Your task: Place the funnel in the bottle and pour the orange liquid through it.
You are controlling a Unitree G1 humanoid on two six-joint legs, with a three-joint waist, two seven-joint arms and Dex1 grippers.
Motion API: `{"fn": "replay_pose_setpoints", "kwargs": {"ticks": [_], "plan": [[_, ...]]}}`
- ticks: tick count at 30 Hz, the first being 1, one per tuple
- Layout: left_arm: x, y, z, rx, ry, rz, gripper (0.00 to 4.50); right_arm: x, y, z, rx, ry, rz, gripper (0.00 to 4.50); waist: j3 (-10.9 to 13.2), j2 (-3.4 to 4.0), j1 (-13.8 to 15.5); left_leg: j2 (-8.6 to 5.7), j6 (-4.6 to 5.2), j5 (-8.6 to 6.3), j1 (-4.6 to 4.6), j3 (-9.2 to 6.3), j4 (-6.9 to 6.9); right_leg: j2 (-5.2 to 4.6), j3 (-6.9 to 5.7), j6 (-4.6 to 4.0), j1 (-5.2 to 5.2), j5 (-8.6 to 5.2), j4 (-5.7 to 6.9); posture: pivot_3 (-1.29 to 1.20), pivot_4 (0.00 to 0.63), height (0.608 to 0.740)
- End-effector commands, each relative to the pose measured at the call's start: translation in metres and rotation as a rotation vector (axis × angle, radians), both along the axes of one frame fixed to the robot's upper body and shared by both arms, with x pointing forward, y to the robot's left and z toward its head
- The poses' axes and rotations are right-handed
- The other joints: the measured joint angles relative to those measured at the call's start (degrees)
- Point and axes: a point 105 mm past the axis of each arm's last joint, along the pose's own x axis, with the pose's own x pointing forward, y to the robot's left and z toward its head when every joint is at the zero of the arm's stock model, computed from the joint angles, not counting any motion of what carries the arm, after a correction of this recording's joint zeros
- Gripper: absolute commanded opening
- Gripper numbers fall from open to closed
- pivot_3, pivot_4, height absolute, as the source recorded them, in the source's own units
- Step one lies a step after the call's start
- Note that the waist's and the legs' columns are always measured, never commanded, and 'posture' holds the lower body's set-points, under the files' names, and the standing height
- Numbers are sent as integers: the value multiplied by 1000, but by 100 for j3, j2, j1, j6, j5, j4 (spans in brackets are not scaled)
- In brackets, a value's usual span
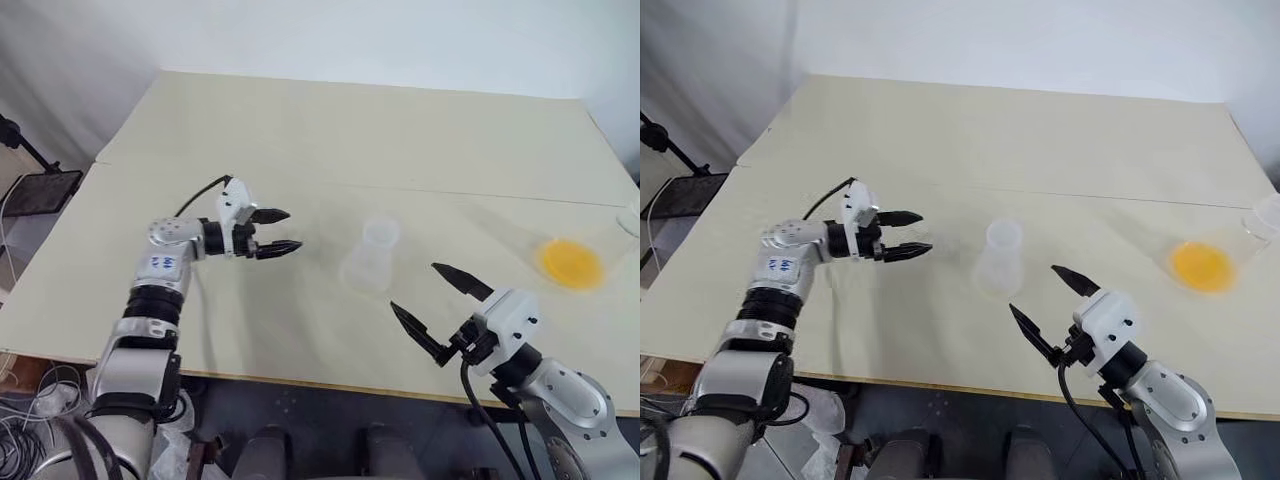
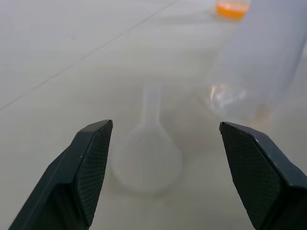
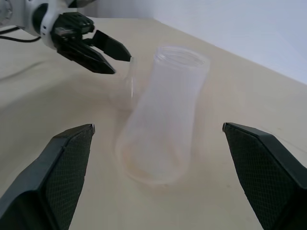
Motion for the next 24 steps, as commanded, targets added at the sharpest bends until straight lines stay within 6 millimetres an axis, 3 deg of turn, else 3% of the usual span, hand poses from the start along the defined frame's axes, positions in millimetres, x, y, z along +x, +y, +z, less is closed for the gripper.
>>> {"fn": "replay_pose_setpoints", "kwargs": {"ticks": [1, 4, 7, 17, 22, 24], "plan": [[6, -4, 14, -39, -45, 16, 3800, -2, 2, 7, 3, -29, 13, 4500, 0, 0, -15, 1, 0, 0, 0, 0, -1, 0, 0, 0, -1, 0, 0, 0, 150, 740], [9, -5, 15, -46, -45, 30, 3800, -2, 2, 8, 4, -32, 7, 4500, 0, 0, -11, 2, -1, 0, 3, 2, -1, 1, 1, 0, -1, 0, 1, 0, 150, 740], [9, -4, 12, -16, -51, 30, 3241, -3, 1, 8, 6, -35, -4, 4500, 0, 0, 4, 1, -1, 0, 2, 1, -1, 0, 0, 0, -1, 0, 1, 0, 150, 740], [13, -6, 11, -36, -45, 44, 119, 1, 2, 9, 10, -46, -6, 4500, 0, 0, 8, 1, 0, 0, 1, 1, -1, 0, 0, 0, -1, 0, 0, 0, 150, 740], [15, 4, 20, -3, -101, 62, 104, 1, 3, 9, 12, -46, -6, 4500, 0, 0, -1, 1, -1, 0, 0, 1, -1, 1, 0, 0, -1, 0, 0, 0, 150, 740], [17, 12, 33, 79, -214, 60, 104, 0, 3, 9, 12, -44, -6, 4500, 0, 0, -9, 1, -1, 0, 0, 3, -1, 2, 0, 0, -2, 0, 0, 0, 150, 740]]}}
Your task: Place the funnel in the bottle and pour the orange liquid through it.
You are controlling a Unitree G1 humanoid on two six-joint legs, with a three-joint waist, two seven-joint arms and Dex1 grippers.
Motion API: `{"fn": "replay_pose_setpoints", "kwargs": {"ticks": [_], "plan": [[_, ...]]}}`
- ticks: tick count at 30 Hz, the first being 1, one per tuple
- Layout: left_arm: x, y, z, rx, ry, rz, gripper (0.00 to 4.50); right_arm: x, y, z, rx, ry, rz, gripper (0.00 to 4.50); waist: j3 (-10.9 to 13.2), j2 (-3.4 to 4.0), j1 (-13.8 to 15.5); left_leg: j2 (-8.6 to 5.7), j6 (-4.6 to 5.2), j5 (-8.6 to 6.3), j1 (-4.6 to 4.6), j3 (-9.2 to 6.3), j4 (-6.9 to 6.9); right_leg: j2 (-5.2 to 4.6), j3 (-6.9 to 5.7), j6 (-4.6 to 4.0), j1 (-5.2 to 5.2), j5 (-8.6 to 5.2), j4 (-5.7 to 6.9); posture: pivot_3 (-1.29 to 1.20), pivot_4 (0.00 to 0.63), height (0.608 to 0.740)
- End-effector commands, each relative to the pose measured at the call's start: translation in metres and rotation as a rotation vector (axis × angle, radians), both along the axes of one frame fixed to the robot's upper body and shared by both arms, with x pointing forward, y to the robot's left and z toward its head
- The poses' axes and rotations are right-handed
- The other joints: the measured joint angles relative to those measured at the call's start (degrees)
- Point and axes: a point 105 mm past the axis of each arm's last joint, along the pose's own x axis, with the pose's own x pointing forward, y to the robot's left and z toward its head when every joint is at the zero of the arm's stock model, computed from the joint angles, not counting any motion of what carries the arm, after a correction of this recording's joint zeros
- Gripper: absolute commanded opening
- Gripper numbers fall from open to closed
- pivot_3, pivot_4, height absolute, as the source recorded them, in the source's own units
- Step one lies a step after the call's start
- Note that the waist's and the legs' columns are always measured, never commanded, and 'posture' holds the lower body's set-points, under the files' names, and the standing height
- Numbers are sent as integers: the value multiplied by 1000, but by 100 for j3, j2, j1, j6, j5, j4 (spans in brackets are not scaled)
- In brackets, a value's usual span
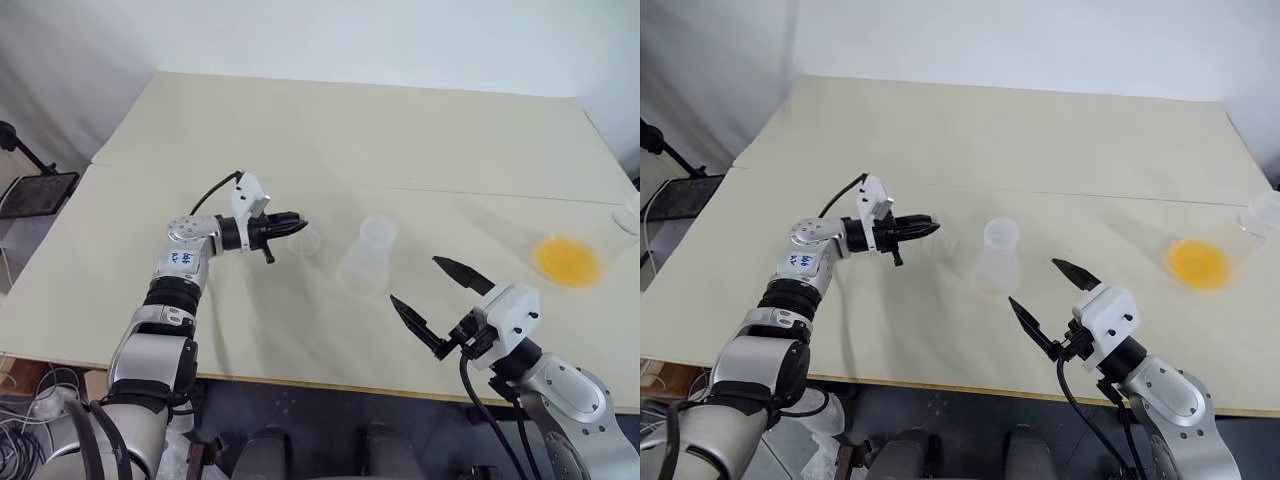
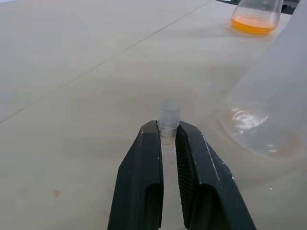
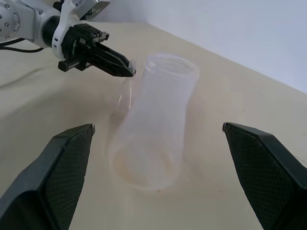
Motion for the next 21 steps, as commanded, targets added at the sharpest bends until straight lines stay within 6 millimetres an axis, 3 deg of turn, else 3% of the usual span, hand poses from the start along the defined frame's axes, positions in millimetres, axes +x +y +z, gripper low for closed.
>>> {"fn": "replay_pose_setpoints", "kwargs": {"ticks": [1, 6, 10, 16, 21], "plan": [[4, 17, 41, 157, -271, 4, 104, -4, 2, 4, 11, -20, 5, 4500, 0, -1, -4, 0, 0, 0, -1, 2, 0, 0, 0, 0, -2, 0, 0, 0, 150, 740], [-12, 14, 49, 496, -599, -173, 104, -5, 0, 3, 8, -16, -2, 4500, 0, 0, 24, -2, 0, 0, -1, 6, -1, -3, -3, 0, 2, 0, -4, 0, 150, 740], [-26, 5, 26, 691, -740, -329, 104, -5, 0, 4, 8, -18, -6, 4500, 0, 1, 47, -8, 0, 0, -2, 10, -1, -9, -19, 0, 13, 0, -12, 0, 150, 740], [-39, -7, -15, 799, -751, -449, 104, -5, -1, 4, 9, -18, -9, 4500, -1, 3, 18, -4, 0, 0, -2, 11, -1, -8, -27, 1, 13, 0, -10, 0, 150, 740], [-54, -25, -22, 735, -782, -520, 104, -4, 0, 4, 7, -19, -6, 4500, -3, 4, 19, -4, 0, 0, 0, 5, -1, -10, -27, 1, 14, 0, -9, 0, 150, 740]]}}
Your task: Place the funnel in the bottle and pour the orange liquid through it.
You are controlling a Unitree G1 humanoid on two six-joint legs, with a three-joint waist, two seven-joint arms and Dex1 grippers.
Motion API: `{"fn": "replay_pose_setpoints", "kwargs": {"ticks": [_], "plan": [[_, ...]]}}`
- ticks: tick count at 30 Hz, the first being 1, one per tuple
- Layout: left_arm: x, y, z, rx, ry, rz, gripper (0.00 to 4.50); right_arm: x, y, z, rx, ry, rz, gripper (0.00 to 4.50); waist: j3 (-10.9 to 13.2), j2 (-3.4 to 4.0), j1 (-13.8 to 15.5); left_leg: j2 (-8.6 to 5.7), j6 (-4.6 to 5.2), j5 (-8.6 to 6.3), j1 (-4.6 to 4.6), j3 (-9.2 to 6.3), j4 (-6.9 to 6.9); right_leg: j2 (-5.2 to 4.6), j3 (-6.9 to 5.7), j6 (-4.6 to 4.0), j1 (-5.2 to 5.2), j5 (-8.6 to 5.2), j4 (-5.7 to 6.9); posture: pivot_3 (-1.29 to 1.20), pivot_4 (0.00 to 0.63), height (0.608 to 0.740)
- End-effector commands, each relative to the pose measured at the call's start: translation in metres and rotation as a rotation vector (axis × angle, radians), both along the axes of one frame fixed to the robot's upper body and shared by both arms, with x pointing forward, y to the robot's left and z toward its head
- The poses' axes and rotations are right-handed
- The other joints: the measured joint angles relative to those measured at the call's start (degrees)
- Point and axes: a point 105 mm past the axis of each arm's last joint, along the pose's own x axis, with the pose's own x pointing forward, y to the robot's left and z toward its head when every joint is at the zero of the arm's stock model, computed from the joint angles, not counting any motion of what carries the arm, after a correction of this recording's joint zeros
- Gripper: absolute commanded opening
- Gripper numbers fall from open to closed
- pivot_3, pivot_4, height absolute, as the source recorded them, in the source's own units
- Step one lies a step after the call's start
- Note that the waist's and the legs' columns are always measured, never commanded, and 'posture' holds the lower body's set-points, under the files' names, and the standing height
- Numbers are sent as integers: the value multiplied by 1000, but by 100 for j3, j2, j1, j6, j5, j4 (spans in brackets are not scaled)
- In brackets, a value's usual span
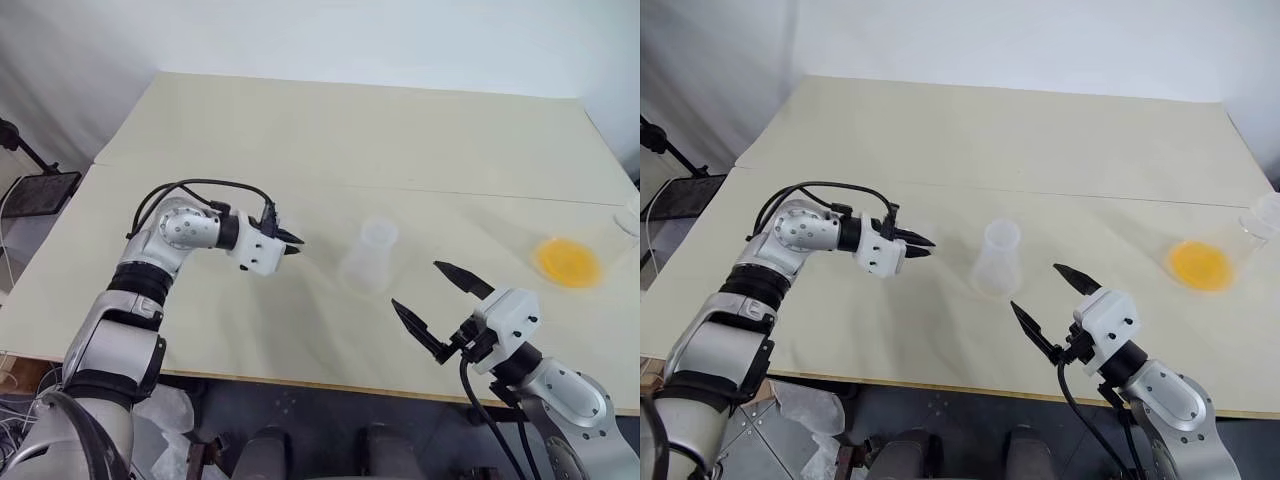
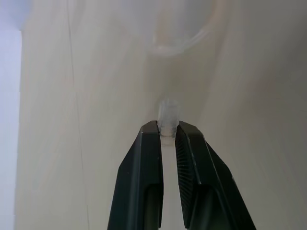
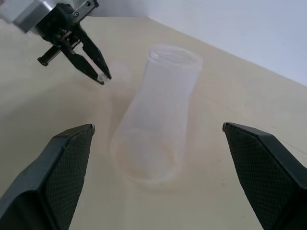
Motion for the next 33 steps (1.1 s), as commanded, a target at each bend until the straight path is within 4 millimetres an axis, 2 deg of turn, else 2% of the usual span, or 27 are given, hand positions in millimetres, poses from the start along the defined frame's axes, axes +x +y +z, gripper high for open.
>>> {"fn": "replay_pose_setpoints", "kwargs": {"ticks": [1, 2, 4, 8, 16, 19, 21, 23, 26, 29, 33], "plan": [[-15, -11, -16, 13, 62, -70, 104, -2, 2, 10, 8, -42, 6, 4500, -1, 1, 2, 0, 0, 0, 0, -1, 0, -1, 0, 0, 0, 0, 0, 0, 150, 740], [-17, -11, -17, 12, 74, -83, 104, -2, 2, 10, 9, -43, 6, 4500, -1, 1, 2, -1, 0, 0, 0, -1, 0, -1, 0, 0, 0, 0, 0, 0, 150, 740], [-22, -11, -17, -5, 116, -91, 814, -2, 2, 10, 9, -44, 5, 4500, -1, 2, 2, -1, 0, 0, 0, -1, 0, -2, 0, 0, 2, 0, 0, 0, 150, 740], [-29, -10, -10, -75, 220, -98, 1938, -1, 2, 9, 9, -45, 4, 4500, 0, 2, -8, 0, 0, 0, -1, -1, 0, -1, 0, 0, 0, 0, -1, 0, 150, 740], [-23, 3, 14, -278, 395, -25, 4489, 1, 4, 9, 11, -51, 11, 4500, 0, 3, -14, 2, 1, 1, -2, -3, 0, 1, 0, 0, -2, 0, 0, 0, 150, 740], [-24, 9, 19, -325, 461, -17, 4489, 2, 4, 8, 12, -52, 11, 4500, 0, 3, -14, 2, 1, 1, -2, -3, 0, 1, 1, 0, -3, 0, 2, 0, 150, 740], [-23, 24, 25, -380, 546, 22, 4489, 2, 4, 8, 10, -51, 17, 4500, 0, 3, -17, 2, 1, 1, -2, -3, 0, 1, 1, 0, -2, 0, 1, 0, 150, 740], [-18, 38, 35, -455, 616, 82, 4489, 2, 4, 7, 9, -51, 22, 4500, 0, 3, -31, 3, 1, 1, -2, -4, 0, 1, 1, 0, -3, 0, 2, 0, 150, 740], [-7, 48, 42, -516, 643, 168, 4489, 2, 4, 7, 10, -51, 24, 4500, 0, 3, -25, 6, 1, 1, -1, -8, 0, 4, 1, -1, -3, 0, 2, 0, 150, 740], [2, 48, 35, -547, 719, 225, 4489, 3, 6, 6, 14, -48, 34, 4500, 0, 3, -3, 1, 2, 1, -1, -8, 0, 2, 1, 0, -1, 0, 1, 0, 150, 740], [2, 33, 19, -516, 874, 209, 4489, 5, 7, 6, 15, -44, 46, 4500, 1, 3, -1, -4, 2, 0, -4, -7, 0, -1, 0, 0, -1, 0, 0, 0, 150, 740]]}}
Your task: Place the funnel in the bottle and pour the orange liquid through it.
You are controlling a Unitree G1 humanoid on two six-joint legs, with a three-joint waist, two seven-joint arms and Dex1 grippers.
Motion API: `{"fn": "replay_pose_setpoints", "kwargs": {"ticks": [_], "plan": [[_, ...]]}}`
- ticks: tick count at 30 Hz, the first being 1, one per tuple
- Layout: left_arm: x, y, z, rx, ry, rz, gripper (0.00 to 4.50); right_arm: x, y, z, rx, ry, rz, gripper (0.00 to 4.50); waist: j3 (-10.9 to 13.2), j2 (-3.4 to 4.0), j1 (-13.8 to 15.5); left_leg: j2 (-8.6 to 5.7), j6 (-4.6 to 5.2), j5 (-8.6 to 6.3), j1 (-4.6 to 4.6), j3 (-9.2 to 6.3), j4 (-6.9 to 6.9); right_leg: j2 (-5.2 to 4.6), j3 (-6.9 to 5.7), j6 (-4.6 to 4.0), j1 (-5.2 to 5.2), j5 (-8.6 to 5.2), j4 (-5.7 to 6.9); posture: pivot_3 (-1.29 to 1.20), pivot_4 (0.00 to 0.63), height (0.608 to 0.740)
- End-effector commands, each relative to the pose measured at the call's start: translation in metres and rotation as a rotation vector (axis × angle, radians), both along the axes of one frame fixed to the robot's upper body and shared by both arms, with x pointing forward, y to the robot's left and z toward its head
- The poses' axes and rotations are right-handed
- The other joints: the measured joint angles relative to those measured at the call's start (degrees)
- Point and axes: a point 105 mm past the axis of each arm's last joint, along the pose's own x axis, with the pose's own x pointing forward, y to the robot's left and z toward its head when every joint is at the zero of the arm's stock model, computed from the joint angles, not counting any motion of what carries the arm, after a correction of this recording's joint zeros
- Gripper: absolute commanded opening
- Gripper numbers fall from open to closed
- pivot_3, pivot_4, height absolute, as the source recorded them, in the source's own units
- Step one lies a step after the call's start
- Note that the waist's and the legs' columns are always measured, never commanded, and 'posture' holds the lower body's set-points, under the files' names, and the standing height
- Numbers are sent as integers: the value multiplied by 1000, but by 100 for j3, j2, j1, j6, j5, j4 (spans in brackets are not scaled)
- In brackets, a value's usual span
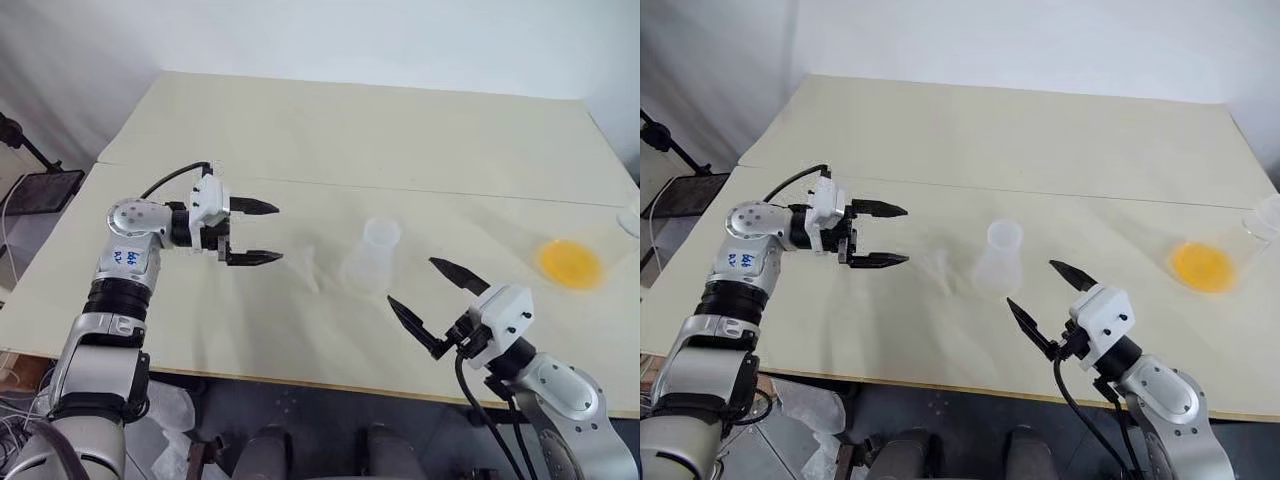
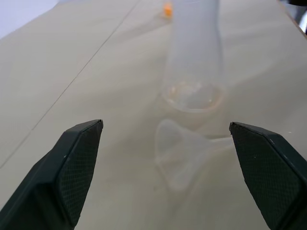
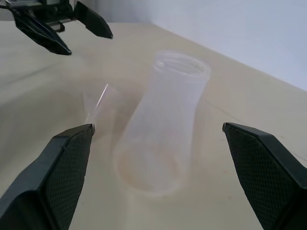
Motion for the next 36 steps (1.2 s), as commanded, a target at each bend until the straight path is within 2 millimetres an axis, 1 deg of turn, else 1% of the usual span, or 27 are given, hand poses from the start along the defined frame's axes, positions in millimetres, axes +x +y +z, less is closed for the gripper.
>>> {"fn": "replay_pose_setpoints", "kwargs": {"ticks": [1, 3, 6, 10, 14, 17, 21, 25, 27, 30, 33, 36], "plan": [[-1, -14, -9, 19, 81, -67, 4489, -1, 2, 7, 9, -28, 22, 4500, 0, 0, -12, 0, 0, 0, 0, 2, 0, 1, -1, 0, 0, 0, 1, 0, 150, 740], [-8, -20, -20, 77, 132, -139, 4489, -2, 2, 7, 2, -26, 26, 4500, 0, 0, -14, 0, 0, 0, 0, 4, 0, 1, 0, 0, -2, 0, 1, 0, 150, 740], [-13, -18, -24, 139, 124, -184, 4489, -5, -2, 9, -13, -22, 22, 4500, 0, 0, -49, 5, 0, 0, 0, 6, -1, 4, 0, 0, -5, 0, 1, 0, 150, 740], [-13, -13, -29, 163, 140, -175, 4489, -13, -10, 9, -37, -6, 11, 4500, 0, 0, -28, 8, -1, 1, 2, 5, -1, 5, 1, 0, -6, 0, 3, 0, 150, 740], [-13, -15, -34, 174, 154, -176, 4489, -23, -18, 9, -72, 24, 23, 4500, 0, -1, -10, 6, -1, 0, 0, 4, -1, 3, 0, 0, -3, 0, 1, 0, 150, 740], [-15, -15, -36, 179, 165, -185, 3952, -34, -19, 11, -110, 57, 74, 4500, 1, -1, -3, 4, 0, 0, 0, 4, -1, 1, 0, 0, -1, 0, 0, 0, 150, 740], [-16, -17, -43, 196, 178, -195, 2696, -48, -17, 7, -173, 112, 154, 4500, 1, -1, -5, 4, 0, 0, 1, 5, -1, 2, 0, 0, 0, 0, -1, 0, 150, 740], [-13, -19, -44, 177, 184, -176, 1459, -52, -24, 1, -230, 150, 178, 4500, 2, -3, -10, 5, 0, 0, 2, 6, -1, 3, 0, 0, -1, 0, -1, 0, 150, 740], [-13, -19, -46, 176, 182, -173, 830, -53, -27, 1, -238, 153, 177, 4500, 2, -3, -9, 5, 0, 0, 2, 6, -1, 3, 0, 0, 0, 0, -1, 0, 150, 740], [-13, -17, -43, 154, 170, -160, 22, -53, -32, 2, -250, 154, 164, 4500, 2, -3, -6, 6, 0, 0, 2, 5, -1, 2, 0, 0, 0, 0, -1, 0, 150, 740], [-11, -14, -33, 125, 150, -148, 22, -54, -39, 3, -257, 157, 132, 4500, 2, -4, -1, 5, 0, 0, 2, 5, -1, 2, 0, 0, 0, 0, -1, 0, 150, 740], [-14, -13, -17, 106, 125, -179, 22, -53, -46, 6, -243, 141, 81, 4500, 3, -4, -9, 6, 0, 0, 1, 4, -1, 2, 0, 0, 0, 0, -1, 0, 150, 740]]}}
